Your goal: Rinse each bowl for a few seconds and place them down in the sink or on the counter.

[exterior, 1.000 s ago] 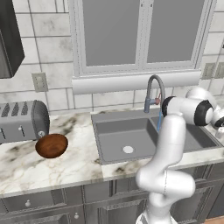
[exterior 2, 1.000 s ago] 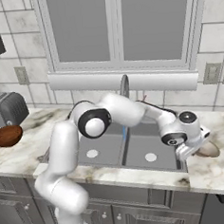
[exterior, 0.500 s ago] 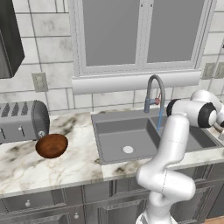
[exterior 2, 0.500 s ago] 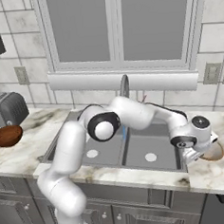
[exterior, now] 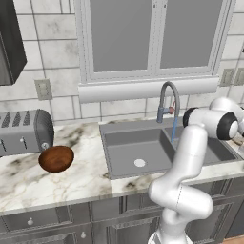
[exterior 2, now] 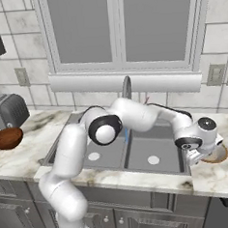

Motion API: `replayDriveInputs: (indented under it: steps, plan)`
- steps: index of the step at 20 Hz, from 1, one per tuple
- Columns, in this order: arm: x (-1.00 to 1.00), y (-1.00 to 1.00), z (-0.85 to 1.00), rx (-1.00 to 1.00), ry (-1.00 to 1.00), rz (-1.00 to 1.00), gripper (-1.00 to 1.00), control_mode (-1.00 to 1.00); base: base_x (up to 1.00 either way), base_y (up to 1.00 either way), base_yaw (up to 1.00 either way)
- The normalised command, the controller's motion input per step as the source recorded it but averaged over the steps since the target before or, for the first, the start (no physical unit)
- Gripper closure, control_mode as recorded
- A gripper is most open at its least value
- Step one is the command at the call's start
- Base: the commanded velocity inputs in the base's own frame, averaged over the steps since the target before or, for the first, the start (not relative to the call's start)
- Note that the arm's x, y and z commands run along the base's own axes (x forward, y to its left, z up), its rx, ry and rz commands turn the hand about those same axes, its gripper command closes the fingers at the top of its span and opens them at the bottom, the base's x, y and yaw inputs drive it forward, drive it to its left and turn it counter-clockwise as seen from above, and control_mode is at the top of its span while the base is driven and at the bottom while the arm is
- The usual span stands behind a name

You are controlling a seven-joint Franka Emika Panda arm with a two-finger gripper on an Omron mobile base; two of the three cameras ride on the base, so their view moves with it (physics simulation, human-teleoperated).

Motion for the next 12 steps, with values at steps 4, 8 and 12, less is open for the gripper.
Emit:
replayDriveInputs:
  steps: [4, 8, 12]
  plan:
    - [-0.13, 0.20, 0.34, 0.00, -0.04, 0.00, -1.00, -1.00, 0.00, 0.00, 0.00]
    - [-0.26, 0.33, 0.36, 0.00, -0.02, 0.00, -1.00, -1.00, 0.00, 0.00, 0.00]
    - [-0.58, 0.46, 0.32, -0.01, -0.08, 0.00, -1.00, -1.00, 0.00, 0.00, 0.00]
